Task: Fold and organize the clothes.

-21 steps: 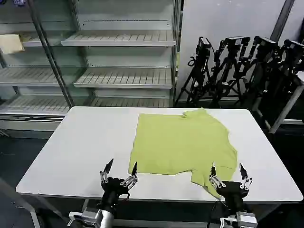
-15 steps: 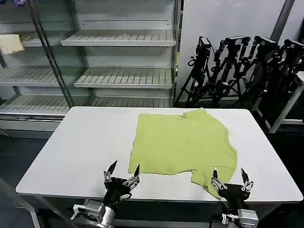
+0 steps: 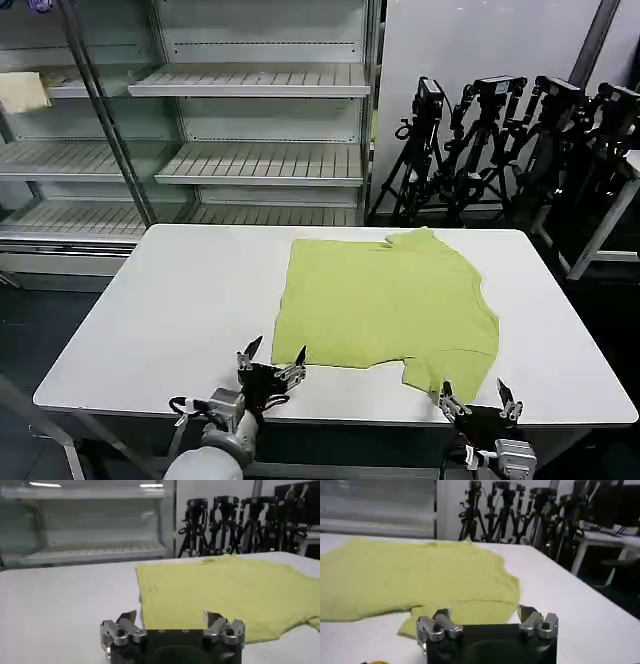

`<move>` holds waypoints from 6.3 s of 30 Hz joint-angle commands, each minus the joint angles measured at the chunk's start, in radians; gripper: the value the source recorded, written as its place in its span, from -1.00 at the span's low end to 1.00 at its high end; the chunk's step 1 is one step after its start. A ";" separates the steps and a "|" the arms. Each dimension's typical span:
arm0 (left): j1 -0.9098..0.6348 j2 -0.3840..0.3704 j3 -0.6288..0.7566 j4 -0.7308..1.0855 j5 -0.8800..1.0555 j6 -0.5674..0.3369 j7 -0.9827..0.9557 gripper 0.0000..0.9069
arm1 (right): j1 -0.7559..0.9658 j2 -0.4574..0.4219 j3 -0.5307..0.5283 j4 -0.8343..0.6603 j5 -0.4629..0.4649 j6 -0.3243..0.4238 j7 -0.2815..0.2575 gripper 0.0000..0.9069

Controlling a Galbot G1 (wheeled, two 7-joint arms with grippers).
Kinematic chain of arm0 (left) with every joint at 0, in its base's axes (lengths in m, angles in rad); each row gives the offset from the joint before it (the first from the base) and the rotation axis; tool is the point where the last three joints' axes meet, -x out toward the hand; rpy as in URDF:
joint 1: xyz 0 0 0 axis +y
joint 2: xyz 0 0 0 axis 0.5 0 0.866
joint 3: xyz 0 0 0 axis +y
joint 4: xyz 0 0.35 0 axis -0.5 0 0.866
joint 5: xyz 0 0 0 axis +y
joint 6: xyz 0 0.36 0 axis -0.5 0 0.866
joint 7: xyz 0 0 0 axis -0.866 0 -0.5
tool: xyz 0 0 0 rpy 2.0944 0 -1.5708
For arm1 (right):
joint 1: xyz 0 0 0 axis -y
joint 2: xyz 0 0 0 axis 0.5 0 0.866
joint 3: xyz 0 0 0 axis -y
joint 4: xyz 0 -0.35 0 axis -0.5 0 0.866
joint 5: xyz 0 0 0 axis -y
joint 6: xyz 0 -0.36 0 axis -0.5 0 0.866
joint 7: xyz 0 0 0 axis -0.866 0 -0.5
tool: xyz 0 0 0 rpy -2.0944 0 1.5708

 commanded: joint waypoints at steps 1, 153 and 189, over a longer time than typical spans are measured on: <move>-0.082 0.009 0.032 0.070 -0.028 0.040 -0.026 1.00 | 0.010 -0.002 -0.005 -0.027 0.030 -0.031 0.004 1.00; -0.167 0.079 0.028 0.181 -0.134 -0.031 -0.009 0.71 | 0.238 -0.223 0.155 -0.183 0.400 -0.030 0.087 1.00; -0.086 0.084 0.009 0.101 -0.204 -0.009 -0.018 -0.82 | 0.217 -0.255 0.083 -0.184 0.500 -0.030 0.085 -1.00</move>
